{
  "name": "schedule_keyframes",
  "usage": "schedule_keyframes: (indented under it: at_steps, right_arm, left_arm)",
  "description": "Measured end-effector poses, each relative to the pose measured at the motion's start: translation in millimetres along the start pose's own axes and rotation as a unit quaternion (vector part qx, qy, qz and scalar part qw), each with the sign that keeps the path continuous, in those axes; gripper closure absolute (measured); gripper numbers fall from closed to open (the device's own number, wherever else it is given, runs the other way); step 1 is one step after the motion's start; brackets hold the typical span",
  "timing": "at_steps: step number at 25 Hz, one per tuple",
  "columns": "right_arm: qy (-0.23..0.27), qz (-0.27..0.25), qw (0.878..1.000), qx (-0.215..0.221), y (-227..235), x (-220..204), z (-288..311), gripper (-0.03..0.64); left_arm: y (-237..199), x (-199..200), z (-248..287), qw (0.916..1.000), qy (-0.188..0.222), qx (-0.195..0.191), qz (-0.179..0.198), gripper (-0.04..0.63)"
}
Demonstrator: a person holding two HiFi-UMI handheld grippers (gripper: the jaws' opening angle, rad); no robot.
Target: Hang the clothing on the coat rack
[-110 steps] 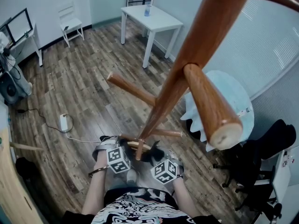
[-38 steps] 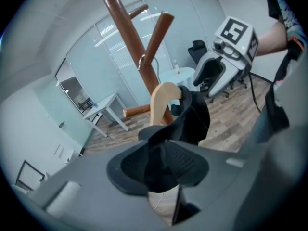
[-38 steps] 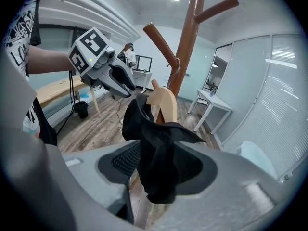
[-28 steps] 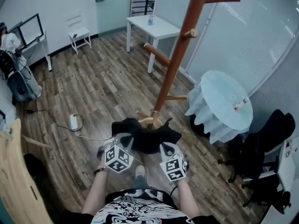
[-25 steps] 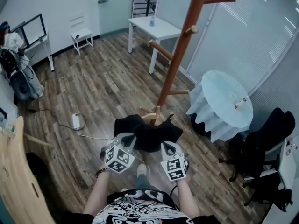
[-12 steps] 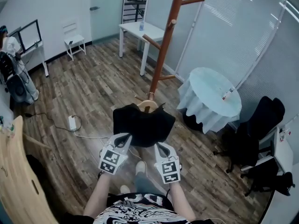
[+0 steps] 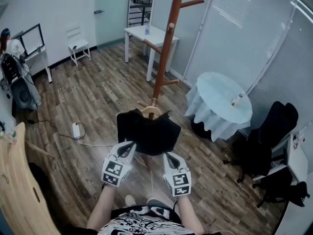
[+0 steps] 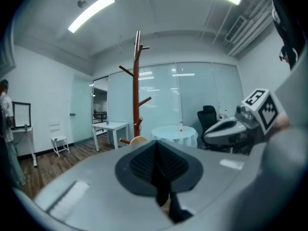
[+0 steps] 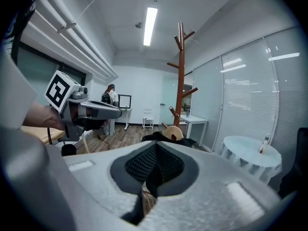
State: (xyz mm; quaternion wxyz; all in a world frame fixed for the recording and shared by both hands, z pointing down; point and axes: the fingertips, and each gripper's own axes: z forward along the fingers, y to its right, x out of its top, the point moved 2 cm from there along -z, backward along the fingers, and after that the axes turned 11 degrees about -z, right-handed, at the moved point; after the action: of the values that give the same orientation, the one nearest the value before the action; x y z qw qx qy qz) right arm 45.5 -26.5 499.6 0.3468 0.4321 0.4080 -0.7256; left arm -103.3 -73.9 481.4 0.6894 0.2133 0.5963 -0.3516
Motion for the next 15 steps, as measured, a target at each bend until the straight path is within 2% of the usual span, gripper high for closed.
schedule_keyframes:
  at_steps: [4,9,15]
  right_arm:
    - [0.013,0.013,1.0,-0.002,20,-7,-9,0.617]
    - [0.024,0.043,0.999,-0.015,49,-14,-22,0.617]
    - [0.039,0.048,0.998,-0.029,62,-12,-34,0.617]
  left_arm:
    - [17,13,6,0.9997,0.021,0.015,0.004,0.606]
    - [31,18,13,0.9987,0.032,0.013,-0.038,0.606]
    - [42,17,15,0.999,0.022,0.034,-0.019,0.606]
